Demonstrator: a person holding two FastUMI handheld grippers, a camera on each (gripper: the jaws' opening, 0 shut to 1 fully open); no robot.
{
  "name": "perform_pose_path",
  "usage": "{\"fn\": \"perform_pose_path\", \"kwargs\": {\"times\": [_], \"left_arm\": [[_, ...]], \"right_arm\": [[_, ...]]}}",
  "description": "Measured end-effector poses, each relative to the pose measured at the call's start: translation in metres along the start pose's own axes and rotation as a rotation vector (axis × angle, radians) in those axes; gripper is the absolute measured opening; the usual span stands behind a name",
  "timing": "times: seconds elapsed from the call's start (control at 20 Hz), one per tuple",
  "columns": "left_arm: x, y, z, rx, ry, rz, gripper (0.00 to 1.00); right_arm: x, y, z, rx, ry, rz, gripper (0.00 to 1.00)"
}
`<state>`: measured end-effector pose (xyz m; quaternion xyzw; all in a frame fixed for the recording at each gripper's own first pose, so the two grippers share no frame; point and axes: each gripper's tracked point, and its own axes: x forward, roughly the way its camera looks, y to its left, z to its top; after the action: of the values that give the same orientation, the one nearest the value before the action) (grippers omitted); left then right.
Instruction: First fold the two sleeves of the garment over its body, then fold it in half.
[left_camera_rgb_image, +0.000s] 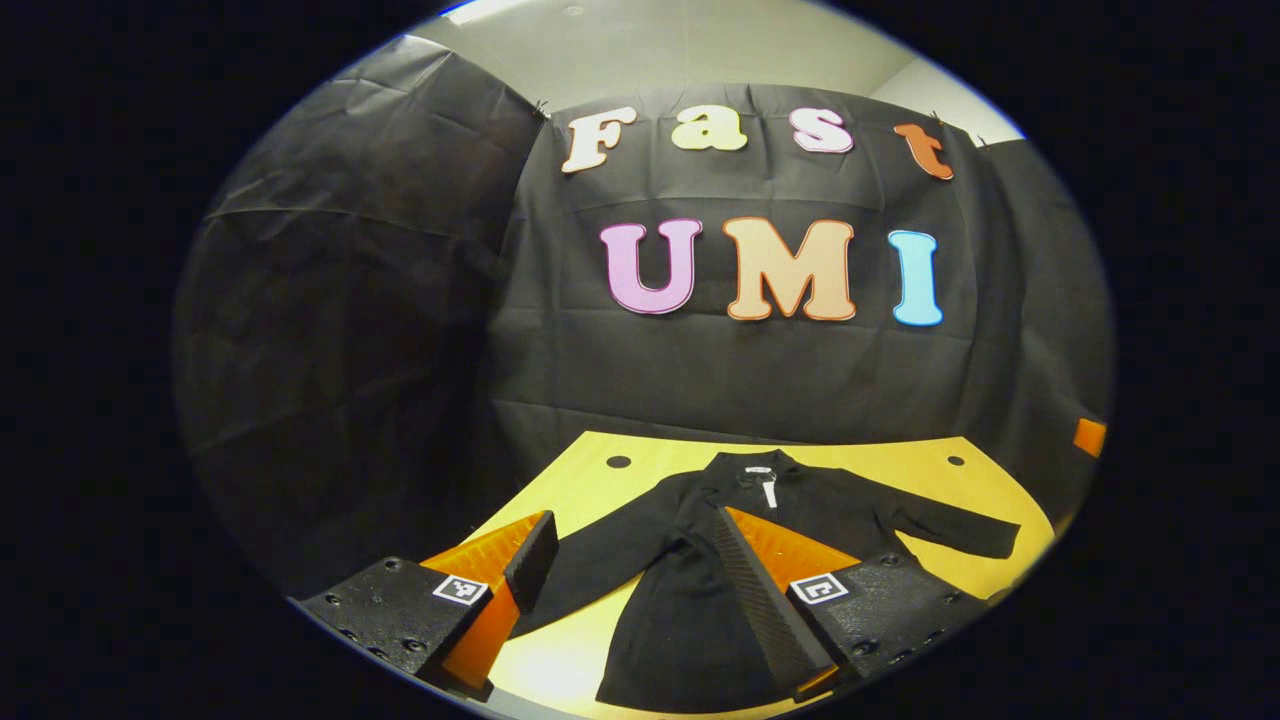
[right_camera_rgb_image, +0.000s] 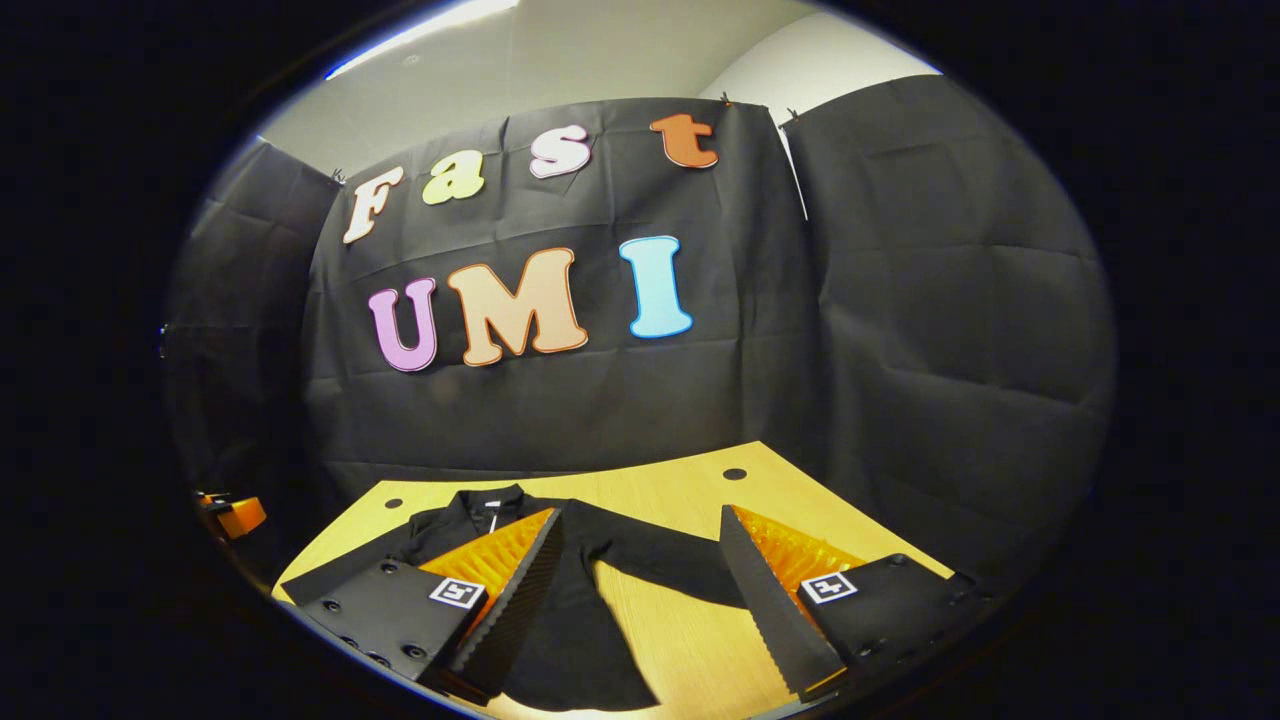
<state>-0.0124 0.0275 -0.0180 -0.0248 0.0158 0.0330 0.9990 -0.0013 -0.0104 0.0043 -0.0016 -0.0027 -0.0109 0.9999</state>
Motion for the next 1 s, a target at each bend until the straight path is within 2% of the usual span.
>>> {"fn": "perform_pose_path", "kwargs": {"times": [0.1, 0.3, 1.0], "left_arm": [[-0.001, 0.0, -0.007, -0.016, 0.021, -0.004, 0.93], [-0.003, 0.001, -0.015, -0.019, 0.04, 0.001, 0.93], [0.006, -0.006, -0.003, -0.005, 0.015, -0.004, 0.93]], "right_arm": [[0.001, 0.002, -0.002, 0.0, 0.006, 0.001, 0.99], [0.005, 0.005, -0.002, 0.001, 0.01, 0.009, 0.96], [0.014, -0.018, 0.003, 0.009, 0.006, -0.031, 0.99]]}}
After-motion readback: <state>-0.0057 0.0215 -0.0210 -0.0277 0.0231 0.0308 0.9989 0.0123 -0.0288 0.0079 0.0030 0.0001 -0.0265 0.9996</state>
